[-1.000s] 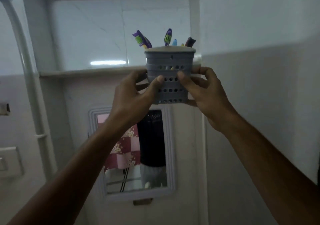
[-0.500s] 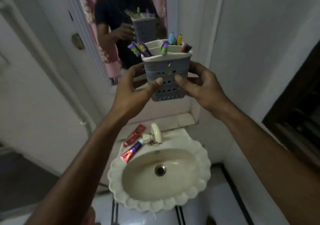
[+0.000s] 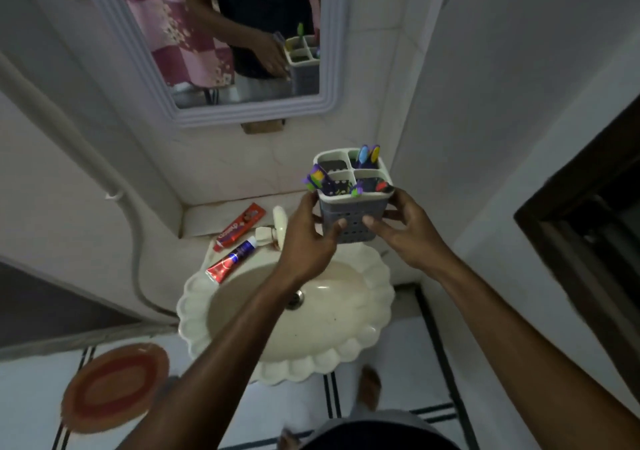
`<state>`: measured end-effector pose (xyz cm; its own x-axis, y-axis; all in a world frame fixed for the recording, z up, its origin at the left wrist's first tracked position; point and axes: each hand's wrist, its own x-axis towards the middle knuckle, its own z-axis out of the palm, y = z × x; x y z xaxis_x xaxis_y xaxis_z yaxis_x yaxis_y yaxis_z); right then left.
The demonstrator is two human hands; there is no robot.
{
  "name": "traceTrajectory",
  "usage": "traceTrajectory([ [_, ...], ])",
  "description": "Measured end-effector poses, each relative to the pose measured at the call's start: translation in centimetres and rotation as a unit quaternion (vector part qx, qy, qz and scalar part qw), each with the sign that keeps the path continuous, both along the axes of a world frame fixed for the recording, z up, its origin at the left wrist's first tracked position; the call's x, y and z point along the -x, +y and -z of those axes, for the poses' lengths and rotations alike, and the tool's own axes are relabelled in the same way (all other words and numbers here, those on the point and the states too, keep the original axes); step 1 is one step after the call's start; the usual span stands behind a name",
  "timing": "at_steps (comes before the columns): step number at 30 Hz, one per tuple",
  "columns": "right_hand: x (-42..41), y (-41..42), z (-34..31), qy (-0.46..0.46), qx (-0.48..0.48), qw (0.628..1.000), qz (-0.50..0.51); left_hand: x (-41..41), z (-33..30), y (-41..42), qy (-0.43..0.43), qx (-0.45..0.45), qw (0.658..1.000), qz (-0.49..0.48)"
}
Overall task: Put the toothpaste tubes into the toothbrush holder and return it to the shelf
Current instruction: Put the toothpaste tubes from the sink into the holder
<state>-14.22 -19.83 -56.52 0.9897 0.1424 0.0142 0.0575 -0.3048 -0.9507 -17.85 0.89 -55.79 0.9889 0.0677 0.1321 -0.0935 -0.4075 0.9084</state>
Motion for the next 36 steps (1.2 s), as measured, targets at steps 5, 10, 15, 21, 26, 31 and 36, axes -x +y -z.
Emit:
traceTrajectory([
  [5,-2.5,-1.8,5.5,0.046,0.016,0.998,-0.026,-1.4,7.3,-3.2,0.024,-0.006,0.998,-0.051],
  [10,-4.4,-1.4,10.5,0.115,0.062,0.988,-0.082,-1.5,14.2,-3.6,0.081,-0.065,0.989,-0.101],
  [15,-5.6,-0.3,14.2,0.154,0.088,0.979,-0.101,-1.9,18.5,-2.3,0.126,-0.098,0.98,-0.115],
  [21,-6.0,1.9,16.0,0.133,0.101,0.984,-0.057,-3.4,20.9,-0.6,0.111,-0.106,0.982,-0.107],
  [26,-6.2,2.9,16.4,0.129,0.11,0.985,-0.028,-4.5,20.6,0.5,0.111,-0.08,0.985,-0.107],
  [31,-5.2,3.3,16.4,0.151,0.088,0.985,0.0,-4.2,20.8,1.5,0.14,-0.067,0.983,-0.096],
  [36,-4.2,3.6,16.6,0.151,0.057,0.986,0.046,-4.1,20.7,1.7,0.143,-0.076,0.982,-0.1],
])
